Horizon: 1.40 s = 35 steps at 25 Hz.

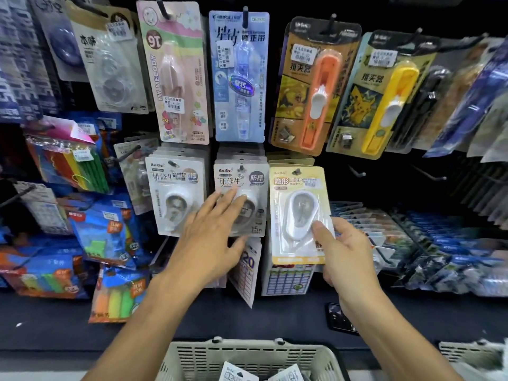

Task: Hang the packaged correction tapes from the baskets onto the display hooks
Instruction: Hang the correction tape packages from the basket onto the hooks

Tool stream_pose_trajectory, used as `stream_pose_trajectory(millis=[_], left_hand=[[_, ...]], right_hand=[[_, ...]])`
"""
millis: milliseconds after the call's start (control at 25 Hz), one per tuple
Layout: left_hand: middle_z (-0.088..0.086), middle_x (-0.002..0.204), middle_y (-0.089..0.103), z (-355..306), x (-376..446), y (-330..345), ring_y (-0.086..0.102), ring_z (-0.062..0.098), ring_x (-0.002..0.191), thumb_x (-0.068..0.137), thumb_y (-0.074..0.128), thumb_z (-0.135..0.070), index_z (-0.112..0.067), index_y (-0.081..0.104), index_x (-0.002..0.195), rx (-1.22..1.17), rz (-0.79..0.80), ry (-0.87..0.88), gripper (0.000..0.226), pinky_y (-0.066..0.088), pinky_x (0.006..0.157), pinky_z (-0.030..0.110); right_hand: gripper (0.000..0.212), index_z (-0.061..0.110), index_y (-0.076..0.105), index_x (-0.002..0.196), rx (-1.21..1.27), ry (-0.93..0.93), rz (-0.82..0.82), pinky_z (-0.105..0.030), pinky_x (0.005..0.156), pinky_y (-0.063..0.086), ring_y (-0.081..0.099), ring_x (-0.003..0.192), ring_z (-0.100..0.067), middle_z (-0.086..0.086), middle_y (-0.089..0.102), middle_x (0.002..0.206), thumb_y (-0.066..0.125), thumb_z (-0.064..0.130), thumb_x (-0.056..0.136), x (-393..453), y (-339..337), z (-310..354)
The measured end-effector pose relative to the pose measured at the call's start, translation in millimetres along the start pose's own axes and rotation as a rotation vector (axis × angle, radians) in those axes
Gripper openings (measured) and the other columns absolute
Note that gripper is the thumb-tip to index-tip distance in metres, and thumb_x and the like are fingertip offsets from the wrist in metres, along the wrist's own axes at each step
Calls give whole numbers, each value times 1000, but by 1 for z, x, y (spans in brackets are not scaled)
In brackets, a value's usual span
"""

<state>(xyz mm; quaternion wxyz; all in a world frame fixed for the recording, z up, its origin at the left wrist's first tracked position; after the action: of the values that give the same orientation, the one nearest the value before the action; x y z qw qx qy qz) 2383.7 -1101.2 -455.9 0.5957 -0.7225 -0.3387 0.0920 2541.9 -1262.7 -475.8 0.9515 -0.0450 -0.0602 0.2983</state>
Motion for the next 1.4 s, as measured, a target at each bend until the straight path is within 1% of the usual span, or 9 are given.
stream_pose_trajectory(millis=[200, 360, 520, 720, 880, 1000, 1080, 1280, 1400], left_hand=[[-16, 171, -9, -2, -6, 7, -6, 10, 158, 100, 53, -43, -33, 0, 164, -10, 7, -10, 84, 6, 128, 39], [-16, 170, -14, -1, -13, 11, -10, 9, 158, 100, 52, -42, -32, -3, 164, -2, 9, 12, 85, 1, 127, 34], [-17, 169, -16, 13, -17, 18, -9, 10, 158, 101, 52, -42, -32, -7, 164, 45, 44, 16, 87, -5, 123, 29], [4, 164, 34, 23, -43, 40, 31, 29, 149, 94, 63, -29, -21, 33, 158, -108, -19, -67, 71, 28, 121, 45], [8, 137, 61, 39, -120, 152, 56, 32, 126, 92, 66, -26, -20, 56, 139, -110, 436, -149, 48, 47, 102, 44], [2, 132, 65, 67, -203, 231, 65, 26, 116, 91, 66, -25, -23, 62, 131, -54, 823, -225, 40, 53, 95, 37], [4, 133, 65, 88, -241, 263, 63, 24, 117, 92, 69, -27, -23, 62, 130, -55, 924, -315, 39, 52, 95, 34], [4, 117, 74, 102, -252, 293, 69, 23, 97, 94, 67, -24, -23, 67, 118, -120, 774, -476, 24, 56, 82, 32], [2, 102, 79, 106, -240, 292, 72, 21, 83, 93, 66, -20, -22, 72, 102, -111, 593, -528, 11, 56, 70, 29]], right_hand=[[7, 18, 59, 99, 123, 182, 2, -29, 41, 49, 59, 43, -13, 1, 70, 64, 64, 14, 97, 18, 9, -19], [10, 18, 65, 87, -189, 60, -63, -46, 54, 55, 61, 52, -16, -4, 71, 69, 63, 19, 97, 45, 16, -21], [16, 8, 63, 97, -158, 79, -91, -35, 53, 47, 54, 50, -16, -6, 70, 70, 63, 24, 98, 79, 29, -29], [35, 20, 45, 117, 23, 340, -56, -28, 45, 53, 62, 59, -15, -6, 64, 89, 66, 5, 93, 45, 36, -102], [17, 16, 60, 97, -248, 617, 118, -25, 46, 45, 57, 51, -20, -10, 67, 85, 63, 1, 89, -84, 31, -258], [16, 15, 63, 105, -667, 682, 459, -27, 66, 48, 66, 83, -25, -6, 67, 99, 68, 12, 89, -161, 29, -340], [35, 14, 60, 122, -786, 635, 572, -29, 81, 52, 66, 98, -23, -5, 69, 111, 70, 20, 89, -186, 31, -365], [78, 27, 37, 146, -436, 562, 564, -34, 90, 53, 64, 95, -11, 8, 64, 122, 82, 23, 82, -188, 78, -366], [68, 21, 50, 138, -500, 502, 611, -30, 86, 55, 69, 97, -18, 3, 65, 125, 85, 28, 80, -178, 101, -374]])
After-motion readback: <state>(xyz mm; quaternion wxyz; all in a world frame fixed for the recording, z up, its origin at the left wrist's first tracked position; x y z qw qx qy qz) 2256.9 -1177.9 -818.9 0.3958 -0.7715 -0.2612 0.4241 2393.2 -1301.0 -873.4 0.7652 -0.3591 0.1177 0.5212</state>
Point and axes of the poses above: each hand's wrist, its own x-axis towards the middle knuckle, its own y-axis out of the palm, z = x × y, the point moved 7 cm from there along x, towards the middle knuckle
